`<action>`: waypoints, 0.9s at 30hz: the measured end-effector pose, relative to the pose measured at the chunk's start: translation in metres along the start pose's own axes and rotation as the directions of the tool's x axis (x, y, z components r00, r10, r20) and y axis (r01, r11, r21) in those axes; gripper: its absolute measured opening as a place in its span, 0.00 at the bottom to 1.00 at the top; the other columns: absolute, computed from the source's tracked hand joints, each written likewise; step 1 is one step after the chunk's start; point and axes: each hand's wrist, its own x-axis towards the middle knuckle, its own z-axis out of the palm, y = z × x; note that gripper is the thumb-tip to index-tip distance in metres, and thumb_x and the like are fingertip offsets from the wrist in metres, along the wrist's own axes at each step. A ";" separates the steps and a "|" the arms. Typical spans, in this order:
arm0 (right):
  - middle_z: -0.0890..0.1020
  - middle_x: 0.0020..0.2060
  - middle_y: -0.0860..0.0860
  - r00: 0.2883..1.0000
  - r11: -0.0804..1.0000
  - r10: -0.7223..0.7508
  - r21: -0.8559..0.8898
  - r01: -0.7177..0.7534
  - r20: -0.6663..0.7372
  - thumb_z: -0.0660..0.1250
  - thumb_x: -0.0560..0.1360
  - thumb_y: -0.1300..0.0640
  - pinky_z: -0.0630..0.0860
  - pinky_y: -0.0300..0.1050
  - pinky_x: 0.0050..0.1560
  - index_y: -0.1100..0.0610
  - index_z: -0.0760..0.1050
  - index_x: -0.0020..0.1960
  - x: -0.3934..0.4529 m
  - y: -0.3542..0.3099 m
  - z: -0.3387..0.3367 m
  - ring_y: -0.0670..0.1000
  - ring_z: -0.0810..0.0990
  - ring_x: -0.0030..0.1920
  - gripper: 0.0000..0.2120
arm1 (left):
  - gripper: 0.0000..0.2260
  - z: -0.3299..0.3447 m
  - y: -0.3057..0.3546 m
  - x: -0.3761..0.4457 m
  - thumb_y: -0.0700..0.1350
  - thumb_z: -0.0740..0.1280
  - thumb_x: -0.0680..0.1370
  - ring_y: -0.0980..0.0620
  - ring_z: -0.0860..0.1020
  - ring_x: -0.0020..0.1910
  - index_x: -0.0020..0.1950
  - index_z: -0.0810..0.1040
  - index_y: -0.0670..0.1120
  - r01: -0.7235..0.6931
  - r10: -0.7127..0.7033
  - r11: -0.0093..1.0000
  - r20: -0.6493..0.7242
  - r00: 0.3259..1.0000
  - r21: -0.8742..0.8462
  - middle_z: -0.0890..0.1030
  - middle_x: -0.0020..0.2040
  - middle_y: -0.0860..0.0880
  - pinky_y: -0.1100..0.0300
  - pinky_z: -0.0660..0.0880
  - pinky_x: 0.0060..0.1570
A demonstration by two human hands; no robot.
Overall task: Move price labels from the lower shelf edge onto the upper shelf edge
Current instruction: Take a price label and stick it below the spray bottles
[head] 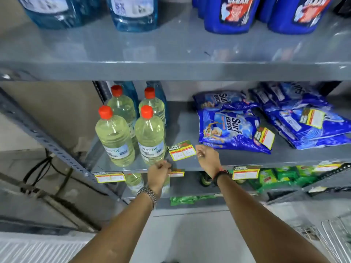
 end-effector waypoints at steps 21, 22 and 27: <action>0.74 0.66 0.59 0.980 0.945 0.138 0.278 -0.174 0.142 0.53 0.77 0.68 0.69 0.43 0.64 0.63 0.68 0.67 0.055 0.009 0.021 0.55 0.72 0.67 0.19 | 0.09 0.023 -0.007 0.026 0.34 0.65 0.75 0.60 0.77 0.21 0.34 0.77 0.41 0.093 -0.107 0.986 -0.094 0.990 -0.138 0.81 0.30 0.48 0.67 0.74 0.24; 0.76 0.63 0.59 0.984 0.941 0.141 0.295 -0.168 0.112 0.56 0.77 0.67 0.71 0.44 0.63 0.63 0.70 0.65 0.055 0.009 0.022 0.55 0.74 0.64 0.17 | 0.09 0.022 -0.008 0.025 0.35 0.65 0.75 0.60 0.78 0.21 0.35 0.77 0.40 0.089 -0.101 0.988 -0.099 0.990 -0.125 0.81 0.33 0.46 0.67 0.75 0.25; 0.84 0.50 0.58 0.991 0.946 0.121 0.295 -0.132 0.057 0.67 0.74 0.58 0.77 0.47 0.54 0.62 0.80 0.52 0.050 0.006 0.017 0.52 0.80 0.50 0.10 | 0.06 0.007 -0.012 0.015 0.34 0.64 0.76 0.60 0.79 0.24 0.40 0.78 0.39 0.083 -0.091 0.989 -0.066 0.994 -0.119 0.81 0.36 0.45 0.69 0.76 0.27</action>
